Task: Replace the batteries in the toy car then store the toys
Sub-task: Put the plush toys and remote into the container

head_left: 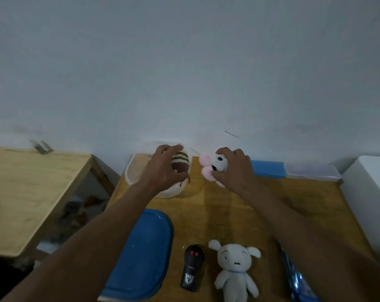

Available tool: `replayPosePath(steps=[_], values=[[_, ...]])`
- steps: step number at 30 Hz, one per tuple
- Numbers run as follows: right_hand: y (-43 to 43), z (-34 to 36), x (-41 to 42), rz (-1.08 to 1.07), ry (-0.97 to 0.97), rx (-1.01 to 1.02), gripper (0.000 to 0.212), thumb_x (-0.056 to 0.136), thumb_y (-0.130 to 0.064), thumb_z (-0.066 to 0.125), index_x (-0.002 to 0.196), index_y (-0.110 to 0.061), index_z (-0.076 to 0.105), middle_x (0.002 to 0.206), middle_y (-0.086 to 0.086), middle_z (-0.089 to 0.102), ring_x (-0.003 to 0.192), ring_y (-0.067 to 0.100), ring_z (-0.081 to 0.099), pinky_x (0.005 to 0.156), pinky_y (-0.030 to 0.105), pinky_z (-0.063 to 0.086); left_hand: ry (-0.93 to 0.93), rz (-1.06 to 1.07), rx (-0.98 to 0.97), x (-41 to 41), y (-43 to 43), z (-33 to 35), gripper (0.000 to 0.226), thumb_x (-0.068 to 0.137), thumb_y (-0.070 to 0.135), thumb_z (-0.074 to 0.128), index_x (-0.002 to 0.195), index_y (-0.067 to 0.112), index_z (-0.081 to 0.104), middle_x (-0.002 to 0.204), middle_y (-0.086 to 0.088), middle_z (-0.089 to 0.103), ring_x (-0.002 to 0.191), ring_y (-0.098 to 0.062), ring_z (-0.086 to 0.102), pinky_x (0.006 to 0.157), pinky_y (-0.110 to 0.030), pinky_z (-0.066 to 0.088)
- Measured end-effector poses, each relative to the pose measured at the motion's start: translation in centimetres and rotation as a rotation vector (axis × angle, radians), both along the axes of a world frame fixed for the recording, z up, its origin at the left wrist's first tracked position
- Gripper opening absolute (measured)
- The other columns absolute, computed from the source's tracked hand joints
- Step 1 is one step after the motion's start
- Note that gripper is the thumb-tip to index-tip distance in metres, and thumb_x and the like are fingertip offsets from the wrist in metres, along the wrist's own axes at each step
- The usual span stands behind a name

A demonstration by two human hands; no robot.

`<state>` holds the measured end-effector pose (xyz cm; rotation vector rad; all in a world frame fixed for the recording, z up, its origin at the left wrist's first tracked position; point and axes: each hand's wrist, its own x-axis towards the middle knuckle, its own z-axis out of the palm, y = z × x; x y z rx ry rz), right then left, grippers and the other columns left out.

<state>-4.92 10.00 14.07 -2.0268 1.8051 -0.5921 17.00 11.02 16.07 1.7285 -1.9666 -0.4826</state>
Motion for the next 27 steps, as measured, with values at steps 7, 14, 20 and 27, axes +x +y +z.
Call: replayPosePath(steps=[7,14,20,27], values=[[-2.4,0.5,7.9,-0.010,0.002,-0.009,0.057,0.073,-0.038,0.073,0.123,-0.032,0.048,0.117,0.007,0.051,0.105,0.028,0.048,0.081,0.030,0.035,-0.065,0.058,0.052,8.0,-2.6,0.2,0.083,0.067,0.033,0.085,0.141,0.027,0.047,0.137,-0.006,0.044,0.118,-0.025,0.052,0.096,-0.033,0.043],[-4.7,-1.4,15.1,-0.072,0.053,0.054,0.056,0.076,-0.035,0.074,0.125,-0.030,0.048,0.120,0.008,0.049,0.106,0.028,0.047,0.085,0.030,0.035,-0.094,-0.094,0.133,13.6,-6.3,-2.6,0.085,0.070,0.031,0.083,0.144,0.024,0.041,0.143,-0.008,0.039,0.122,-0.026,0.050,0.098,-0.031,0.043],[-6.7,-3.1,17.1,-0.097,0.125,0.124,0.059,0.076,-0.038,0.074,0.128,-0.030,0.048,0.122,0.008,0.053,0.109,0.028,0.050,0.093,0.036,0.041,-0.113,-0.182,0.184,13.8,-9.5,-4.1,0.090,0.073,0.031,0.079,0.147,0.018,0.029,0.145,-0.008,0.038,0.124,-0.025,0.047,0.096,-0.032,0.043],[-10.8,-5.9,17.3,-0.004,0.197,0.219,0.058,0.079,-0.031,0.072,0.131,-0.028,0.046,0.128,0.006,0.050,0.111,0.026,0.052,0.089,0.034,0.044,-0.111,-0.135,0.320,13.1,-12.6,-7.2,0.089,0.076,0.028,0.079,0.147,0.014,0.026,0.146,-0.011,0.031,0.125,-0.028,0.047,0.096,-0.031,0.044]])
